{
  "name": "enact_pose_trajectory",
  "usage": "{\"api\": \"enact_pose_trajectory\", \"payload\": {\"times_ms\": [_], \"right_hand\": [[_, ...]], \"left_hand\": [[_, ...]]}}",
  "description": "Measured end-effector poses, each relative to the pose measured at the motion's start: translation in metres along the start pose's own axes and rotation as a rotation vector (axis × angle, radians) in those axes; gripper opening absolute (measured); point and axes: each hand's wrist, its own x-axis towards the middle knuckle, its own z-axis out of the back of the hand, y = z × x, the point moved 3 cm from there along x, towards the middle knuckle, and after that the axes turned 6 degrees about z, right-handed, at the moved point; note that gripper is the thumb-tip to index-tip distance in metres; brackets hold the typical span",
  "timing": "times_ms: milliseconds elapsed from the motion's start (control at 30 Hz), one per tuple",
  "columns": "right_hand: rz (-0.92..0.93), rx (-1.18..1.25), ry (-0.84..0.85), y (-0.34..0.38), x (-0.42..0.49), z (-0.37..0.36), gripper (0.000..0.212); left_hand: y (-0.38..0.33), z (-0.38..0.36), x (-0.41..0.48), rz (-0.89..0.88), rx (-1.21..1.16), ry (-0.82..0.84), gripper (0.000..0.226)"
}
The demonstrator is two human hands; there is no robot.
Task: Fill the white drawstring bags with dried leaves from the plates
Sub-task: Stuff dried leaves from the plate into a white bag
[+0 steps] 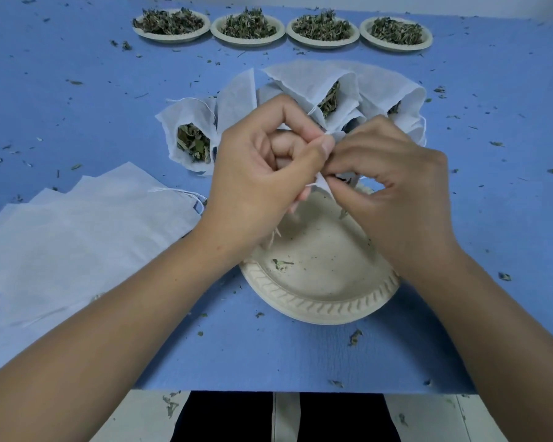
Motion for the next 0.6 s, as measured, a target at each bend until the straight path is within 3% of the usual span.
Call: {"api": "enact_pose_trajectory", "payload": {"times_ms": [100,167,267,400,467,600], "right_hand": [[-0.162,0.163,0.000,-0.010,0.008,0.018,0.017],[-0.325,0.124,0.026,-0.019,0.009,0.027,0.036],[-0.545,-0.056,0.325,-0.026,-0.001,0.018,0.058],[-0.405,-0.171,0.508,-0.014,-0.001,0.003,0.062],[-0.322,-0.199,0.517,-0.012,-0.001,0.000,0.057],[-0.466,0.021,0.474,-0.013,-0.006,-0.001,0.041]], "left_hand": [[0.002,0.006,0.005,0.040,-0.020,-0.115,0.024],[0.004,0.012,0.008,0.056,-0.043,-0.187,0.025],[0.005,0.014,0.010,0.066,-0.061,-0.220,0.027],[0.004,0.013,0.010,0.066,-0.068,-0.211,0.027],[0.004,0.013,0.010,0.067,-0.067,-0.210,0.027],[0.004,0.012,0.009,0.060,-0.049,-0.206,0.026]]}}
